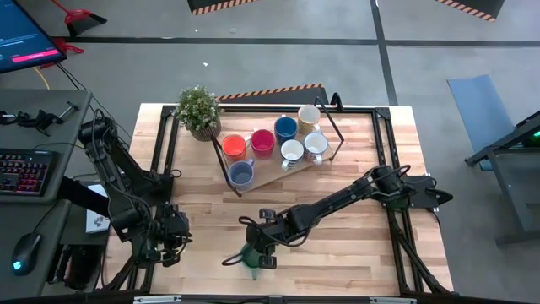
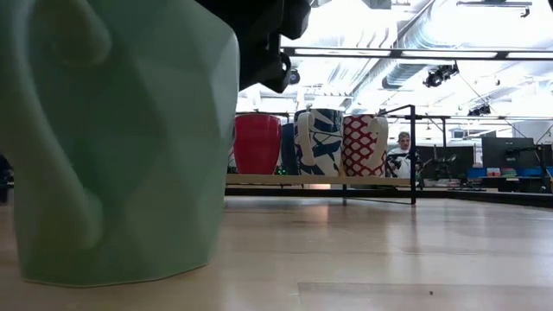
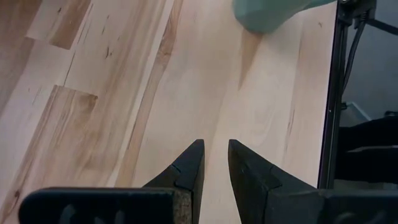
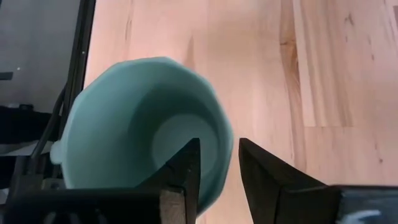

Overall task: Place coffee mugs
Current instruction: Put the green mug on the shelf

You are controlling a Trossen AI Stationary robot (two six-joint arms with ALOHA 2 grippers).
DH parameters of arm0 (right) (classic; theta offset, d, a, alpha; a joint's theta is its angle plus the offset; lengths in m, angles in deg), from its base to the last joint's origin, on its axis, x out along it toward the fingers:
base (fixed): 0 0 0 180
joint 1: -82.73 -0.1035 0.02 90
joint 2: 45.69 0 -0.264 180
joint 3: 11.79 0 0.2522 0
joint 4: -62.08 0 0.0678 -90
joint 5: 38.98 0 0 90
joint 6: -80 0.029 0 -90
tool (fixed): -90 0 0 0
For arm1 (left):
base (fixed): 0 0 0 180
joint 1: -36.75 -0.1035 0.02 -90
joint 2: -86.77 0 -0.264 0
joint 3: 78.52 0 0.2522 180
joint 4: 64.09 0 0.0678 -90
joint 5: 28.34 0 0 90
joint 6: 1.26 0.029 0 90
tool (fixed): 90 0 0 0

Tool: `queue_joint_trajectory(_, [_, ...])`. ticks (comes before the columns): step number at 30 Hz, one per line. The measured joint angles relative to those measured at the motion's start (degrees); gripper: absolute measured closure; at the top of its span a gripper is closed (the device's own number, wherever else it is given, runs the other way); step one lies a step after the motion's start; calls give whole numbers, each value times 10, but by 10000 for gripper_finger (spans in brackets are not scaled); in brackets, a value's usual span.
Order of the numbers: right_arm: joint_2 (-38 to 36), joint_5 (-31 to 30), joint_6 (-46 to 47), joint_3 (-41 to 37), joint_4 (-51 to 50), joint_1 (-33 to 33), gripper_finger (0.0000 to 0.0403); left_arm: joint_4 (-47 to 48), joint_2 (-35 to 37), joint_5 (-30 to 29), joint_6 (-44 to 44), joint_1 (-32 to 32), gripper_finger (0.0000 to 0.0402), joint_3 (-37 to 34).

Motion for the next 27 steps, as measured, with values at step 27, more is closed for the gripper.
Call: queue_joint_trajectory(27, [-12, -85, 1, 15, -105, 16, 399, -1, 0, -30, -28, 0, 342, 0])
